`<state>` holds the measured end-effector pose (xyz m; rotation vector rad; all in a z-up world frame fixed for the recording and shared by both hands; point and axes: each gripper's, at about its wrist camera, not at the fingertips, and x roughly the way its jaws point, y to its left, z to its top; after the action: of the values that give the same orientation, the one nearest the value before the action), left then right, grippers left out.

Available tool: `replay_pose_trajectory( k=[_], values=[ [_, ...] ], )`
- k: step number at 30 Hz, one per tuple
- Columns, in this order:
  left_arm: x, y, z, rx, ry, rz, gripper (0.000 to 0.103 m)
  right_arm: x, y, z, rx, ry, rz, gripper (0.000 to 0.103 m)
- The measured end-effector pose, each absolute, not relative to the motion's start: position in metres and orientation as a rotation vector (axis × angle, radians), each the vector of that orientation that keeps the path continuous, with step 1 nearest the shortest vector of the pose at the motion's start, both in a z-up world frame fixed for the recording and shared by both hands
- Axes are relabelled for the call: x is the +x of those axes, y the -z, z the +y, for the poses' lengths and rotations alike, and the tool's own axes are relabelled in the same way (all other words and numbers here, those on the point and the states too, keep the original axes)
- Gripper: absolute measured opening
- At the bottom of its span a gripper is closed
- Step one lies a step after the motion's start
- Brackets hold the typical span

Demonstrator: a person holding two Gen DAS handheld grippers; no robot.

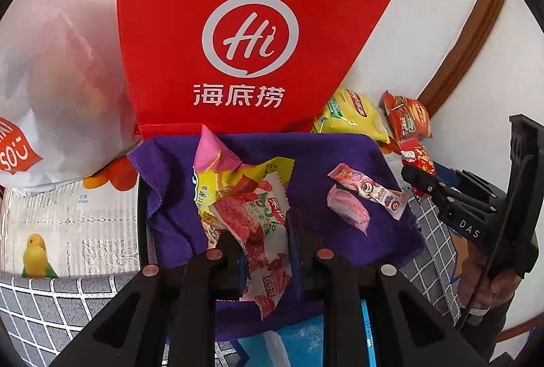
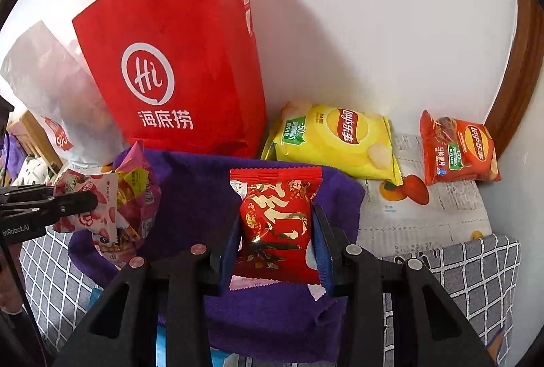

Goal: Organize snacks
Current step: 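Carry the red candy pack with the right onto the towel while the left carries the wrapper there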

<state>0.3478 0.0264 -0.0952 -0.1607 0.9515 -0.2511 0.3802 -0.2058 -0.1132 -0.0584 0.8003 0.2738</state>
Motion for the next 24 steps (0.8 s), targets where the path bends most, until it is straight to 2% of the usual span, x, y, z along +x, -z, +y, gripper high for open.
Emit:
replay_pose_trajectory(
  k=[24],
  values=[
    [0.352, 0.100, 0.039, -0.176, 0.188, 0.969, 0.019, 0.389, 0.138, -0.195, -0.138, -0.266, 0.911, 0.040]
  ],
)
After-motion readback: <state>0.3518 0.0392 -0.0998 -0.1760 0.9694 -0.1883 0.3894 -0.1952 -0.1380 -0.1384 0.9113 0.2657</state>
